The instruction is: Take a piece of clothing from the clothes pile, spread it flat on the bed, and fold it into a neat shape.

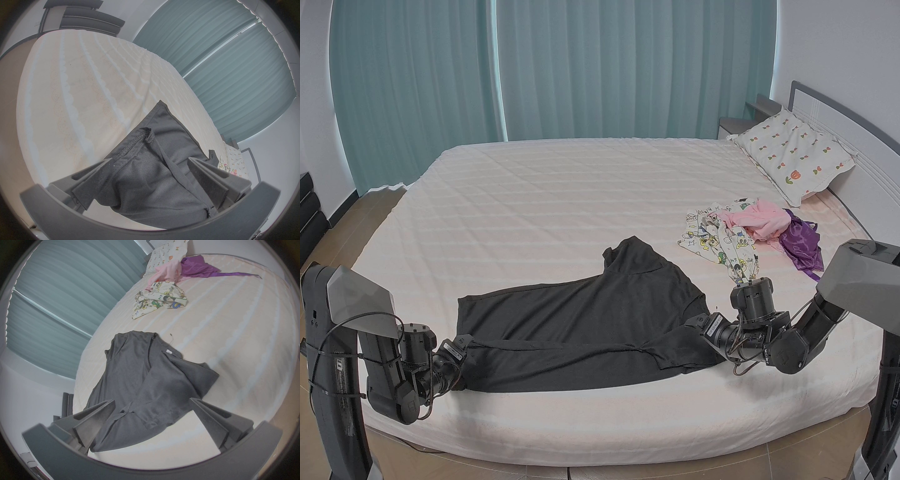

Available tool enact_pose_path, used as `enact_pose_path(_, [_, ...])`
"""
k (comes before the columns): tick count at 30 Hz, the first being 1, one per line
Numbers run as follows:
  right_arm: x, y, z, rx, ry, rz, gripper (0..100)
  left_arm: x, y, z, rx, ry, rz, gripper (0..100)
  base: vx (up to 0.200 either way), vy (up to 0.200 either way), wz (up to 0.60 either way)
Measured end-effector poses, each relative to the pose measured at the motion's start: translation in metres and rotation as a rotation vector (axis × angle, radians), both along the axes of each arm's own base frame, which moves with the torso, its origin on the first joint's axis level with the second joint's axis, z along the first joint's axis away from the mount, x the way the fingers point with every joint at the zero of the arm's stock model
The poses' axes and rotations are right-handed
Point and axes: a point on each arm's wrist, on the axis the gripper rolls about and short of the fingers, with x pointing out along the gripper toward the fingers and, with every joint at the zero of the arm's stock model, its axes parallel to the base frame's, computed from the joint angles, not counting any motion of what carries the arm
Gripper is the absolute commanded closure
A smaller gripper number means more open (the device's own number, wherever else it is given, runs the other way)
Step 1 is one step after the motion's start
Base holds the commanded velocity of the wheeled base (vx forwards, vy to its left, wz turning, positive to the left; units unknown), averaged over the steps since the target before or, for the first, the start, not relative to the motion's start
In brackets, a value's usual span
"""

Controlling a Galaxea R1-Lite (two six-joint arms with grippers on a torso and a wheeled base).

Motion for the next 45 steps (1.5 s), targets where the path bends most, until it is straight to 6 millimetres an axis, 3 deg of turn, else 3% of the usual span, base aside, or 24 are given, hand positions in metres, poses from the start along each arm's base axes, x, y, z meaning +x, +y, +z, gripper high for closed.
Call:
enact_pose_path(15, [0.048, -0.020, -0.034, -0.061, -0.108, 0.193, 0, -0.001, 0.000, 0.000, -0.004, 0.001, 0.001, 0, 0.000, 0.000, 0.00])
enact_pose_path(24, [0.066, -0.030, -0.049, -0.093, -0.131, 0.212, 0, -0.001, 0.000, 0.000, -0.004, 0.001, 0.001, 0, 0.000, 0.000, 0.00])
enact_pose_path(25, [0.067, -0.030, -0.050, -0.094, -0.130, 0.212, 100, -0.001, 0.000, 0.000, -0.004, 0.001, 0.001, 0, 0.000, 0.000, 0.00])
enact_pose_path(45, [0.089, -0.045, -0.056, -0.074, -0.160, 0.130, 100, -0.001, 0.000, 0.001, -0.003, 0.000, 0.002, 0, 0.000, 0.000, 0.00])
